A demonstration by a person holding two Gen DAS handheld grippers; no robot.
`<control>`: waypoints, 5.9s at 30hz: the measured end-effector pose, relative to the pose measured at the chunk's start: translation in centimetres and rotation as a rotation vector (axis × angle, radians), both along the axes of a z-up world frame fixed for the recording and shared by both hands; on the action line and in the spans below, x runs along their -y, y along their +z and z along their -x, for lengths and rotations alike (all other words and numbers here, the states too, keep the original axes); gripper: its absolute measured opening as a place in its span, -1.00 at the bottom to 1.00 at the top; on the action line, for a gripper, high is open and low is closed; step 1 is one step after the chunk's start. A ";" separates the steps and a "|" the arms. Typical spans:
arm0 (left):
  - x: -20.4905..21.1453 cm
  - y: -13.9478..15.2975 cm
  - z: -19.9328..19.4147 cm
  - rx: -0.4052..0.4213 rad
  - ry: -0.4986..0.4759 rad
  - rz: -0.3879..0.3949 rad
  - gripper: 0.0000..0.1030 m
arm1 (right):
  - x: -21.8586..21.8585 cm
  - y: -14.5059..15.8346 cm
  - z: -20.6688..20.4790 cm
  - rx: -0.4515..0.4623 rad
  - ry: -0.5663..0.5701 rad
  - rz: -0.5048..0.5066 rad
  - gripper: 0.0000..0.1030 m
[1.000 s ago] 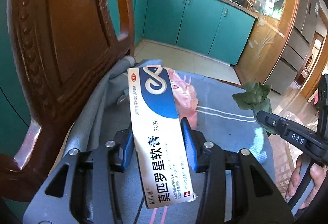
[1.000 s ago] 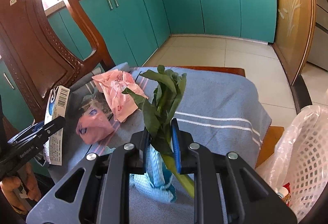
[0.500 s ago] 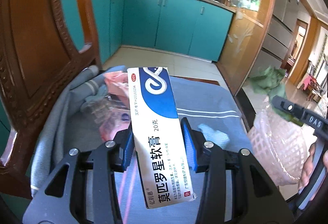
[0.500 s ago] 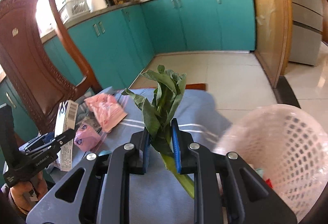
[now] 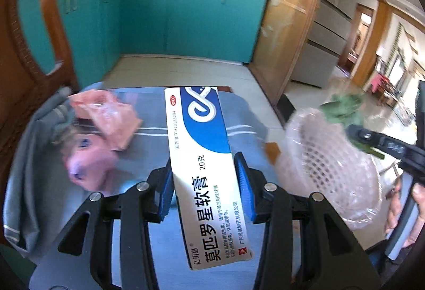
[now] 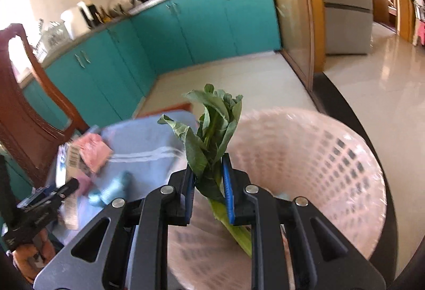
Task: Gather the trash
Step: 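Carry the vegetable and medicine box over the basket and open both tools, then move both open tools back over the chair seat toward the blue cloth and pink bag, then grasp the light-blue cloth with the right tool while the left tool grasps the pink bag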
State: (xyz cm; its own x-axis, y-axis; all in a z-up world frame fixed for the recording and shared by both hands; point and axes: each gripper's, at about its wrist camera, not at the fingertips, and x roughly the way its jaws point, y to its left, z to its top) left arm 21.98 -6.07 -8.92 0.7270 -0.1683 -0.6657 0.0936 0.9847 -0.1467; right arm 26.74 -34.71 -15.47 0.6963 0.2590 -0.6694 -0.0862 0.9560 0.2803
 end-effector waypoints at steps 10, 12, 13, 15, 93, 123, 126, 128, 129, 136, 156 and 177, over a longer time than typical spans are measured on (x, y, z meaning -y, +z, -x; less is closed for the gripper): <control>9.2 0.5 -1.2 -0.052 -0.154 0.080 -0.15 | 4.6 -1.3 1.1 -0.037 -0.124 -0.004 -0.61; 11.9 0.9 -1.4 -0.030 -0.200 0.043 -0.15 | 5.8 -1.4 1.0 -0.050 -0.157 -0.034 -0.61; 13.1 0.9 -1.6 -0.035 -0.224 0.039 -0.15 | 6.2 -1.3 1.1 -0.048 -0.170 -0.046 -0.61; 15.3 0.2 -2.6 -0.075 -0.266 0.038 -0.15 | 6.8 -1.0 1.3 -0.036 -0.191 -0.050 -0.61; -15.8 -5.9 -4.7 -0.251 0.247 0.060 0.17 | -25.0 -9.1 -3.4 -0.178 0.493 0.246 0.36; -11.5 -7.7 -3.8 -0.270 0.080 -0.020 0.18 | -19.1 -7.0 -5.4 -0.173 0.282 0.116 0.24; -11.4 -7.8 -3.8 -0.272 0.080 -0.021 0.20 | -19.4 -7.2 -5.4 -0.175 0.283 0.149 0.40; -11.4 -7.7 -3.7 -0.271 0.084 -0.023 0.24 | -19.8 -7.6 -5.4 -0.182 0.287 0.176 0.45; -11.5 -7.7 -3.7 -0.271 0.088 -0.023 0.25 | -20.0 -7.7 -5.4 -0.185 0.288 0.186 0.47; -11.7 -8.0 -3.9 -0.283 0.094 -0.018 0.34 | -21.0 -8.9 -5.4 -0.205 0.305 0.241 0.56; -11.4 -8.3 -3.7 -0.281 0.088 -0.047 0.30 | -21.7 -9.4 -5.6 -0.195 0.300 0.294 0.59; -11.2 -8.3 -3.5 -0.279 0.086 -0.048 0.21 | -22.1 -9.1 -5.0 -0.187 0.335 0.275 0.16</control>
